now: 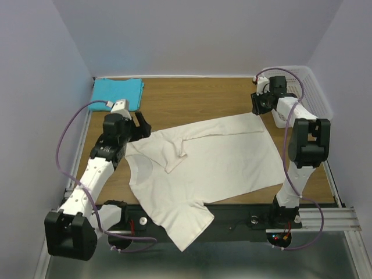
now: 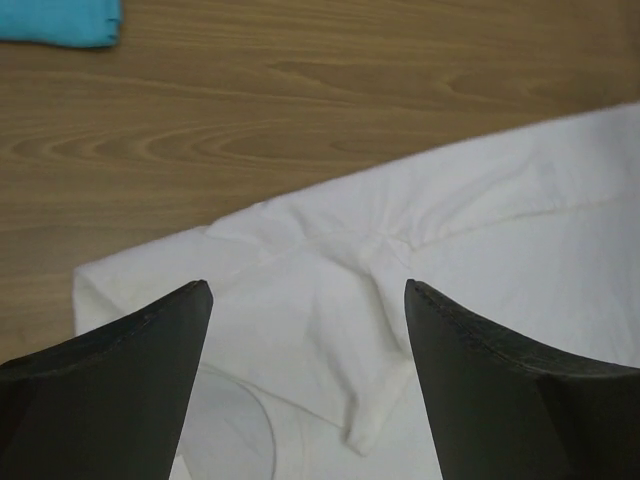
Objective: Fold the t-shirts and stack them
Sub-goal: Fold the tshirt
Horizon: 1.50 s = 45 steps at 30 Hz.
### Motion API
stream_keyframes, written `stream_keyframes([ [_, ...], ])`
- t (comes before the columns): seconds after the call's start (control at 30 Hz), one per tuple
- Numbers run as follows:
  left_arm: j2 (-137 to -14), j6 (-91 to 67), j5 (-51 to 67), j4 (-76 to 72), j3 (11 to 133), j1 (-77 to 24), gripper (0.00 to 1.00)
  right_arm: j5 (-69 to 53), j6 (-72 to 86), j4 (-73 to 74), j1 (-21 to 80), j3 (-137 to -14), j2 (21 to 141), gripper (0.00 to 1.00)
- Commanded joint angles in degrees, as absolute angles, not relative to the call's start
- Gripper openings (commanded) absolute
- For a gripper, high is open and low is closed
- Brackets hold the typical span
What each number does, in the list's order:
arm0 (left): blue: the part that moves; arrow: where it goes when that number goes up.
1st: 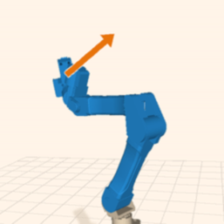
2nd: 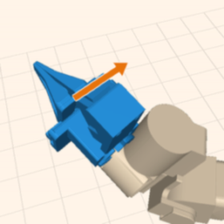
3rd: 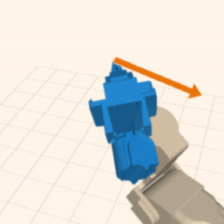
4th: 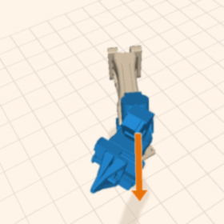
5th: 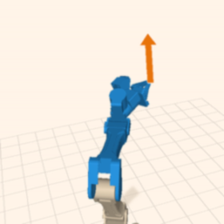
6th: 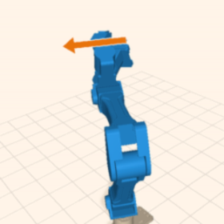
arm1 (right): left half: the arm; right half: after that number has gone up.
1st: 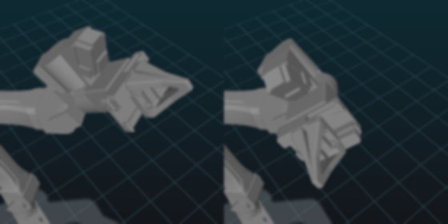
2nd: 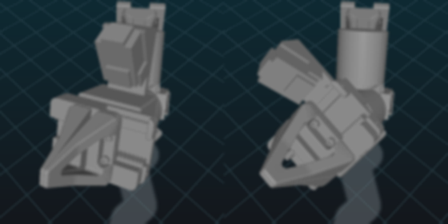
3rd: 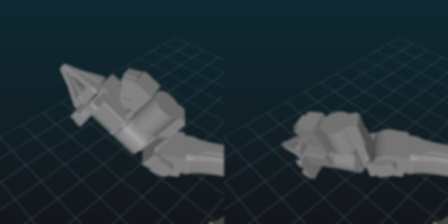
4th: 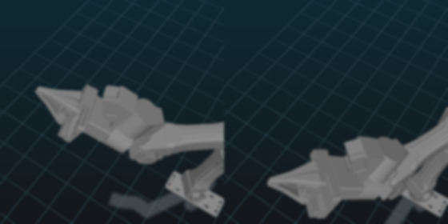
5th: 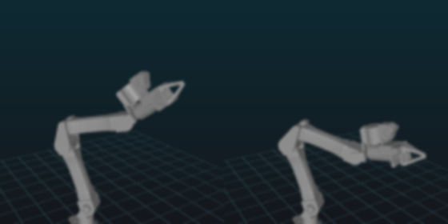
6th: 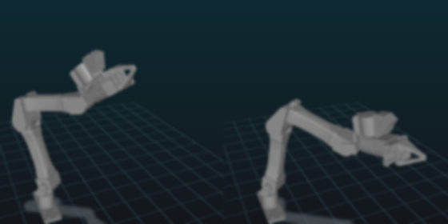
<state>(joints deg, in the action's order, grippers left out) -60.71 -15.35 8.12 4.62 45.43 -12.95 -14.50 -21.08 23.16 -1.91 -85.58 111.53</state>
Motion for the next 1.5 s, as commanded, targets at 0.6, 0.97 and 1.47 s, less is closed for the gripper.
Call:
stream_keyframes([
  [0.6,-78.21,-33.39,12.74,-9.05,38.32,6.5,0.79,-16.0,-18.02,22.24,-2.2,-89.38,114.79,0.39],
  [0.97,-83.67,-33.57,13.88,-11.69,39.64,6.68,0.62,-15.21,-18.28,22.24,-2.2,-89.47,115.05,0.39],
  [1.47,-86.04,-32.34,16.7,-14.5,40.17,6.77,0.0,-8.97,-15.65,22.24,-2.11,-93.69,119.53,0.39],
])
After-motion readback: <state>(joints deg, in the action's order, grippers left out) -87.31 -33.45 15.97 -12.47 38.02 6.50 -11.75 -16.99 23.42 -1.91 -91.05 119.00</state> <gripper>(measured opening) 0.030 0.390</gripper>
